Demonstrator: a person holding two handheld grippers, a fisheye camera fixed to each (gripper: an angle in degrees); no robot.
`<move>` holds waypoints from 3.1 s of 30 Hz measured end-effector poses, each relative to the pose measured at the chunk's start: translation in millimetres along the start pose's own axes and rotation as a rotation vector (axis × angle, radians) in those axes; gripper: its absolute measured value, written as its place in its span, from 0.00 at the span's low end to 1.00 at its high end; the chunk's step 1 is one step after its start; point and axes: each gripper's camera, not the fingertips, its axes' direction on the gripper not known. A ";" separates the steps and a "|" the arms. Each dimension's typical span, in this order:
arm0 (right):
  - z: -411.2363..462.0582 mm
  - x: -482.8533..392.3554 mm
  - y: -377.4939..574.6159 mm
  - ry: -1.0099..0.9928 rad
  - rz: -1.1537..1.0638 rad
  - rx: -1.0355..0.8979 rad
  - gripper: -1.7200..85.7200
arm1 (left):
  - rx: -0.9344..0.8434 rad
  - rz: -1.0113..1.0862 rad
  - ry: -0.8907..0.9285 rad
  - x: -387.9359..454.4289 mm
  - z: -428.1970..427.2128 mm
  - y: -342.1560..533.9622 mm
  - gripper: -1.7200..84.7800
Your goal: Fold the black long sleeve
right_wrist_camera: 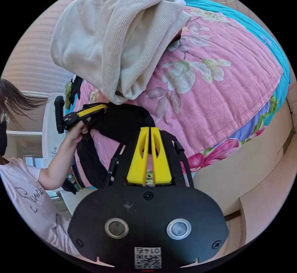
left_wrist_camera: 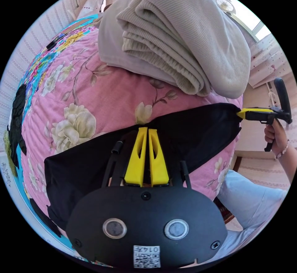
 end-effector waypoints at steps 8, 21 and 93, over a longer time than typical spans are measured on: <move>0.7 -5.0 -4.0 -0.281 -0.028 -0.014 0.02 | 0.062 -0.049 0.039 -21.5 -35.6 16.9 0.01; 83.3 -141.2 -0.6 -0.517 -0.316 -0.282 0.02 | 0.145 -0.172 0.119 -91.1 -126.7 81.7 0.01; 285.1 -551.3 -234.5 -0.148 -0.787 -0.255 0.14 | 0.182 -0.924 -0.085 -375.3 -459.1 411.3 0.12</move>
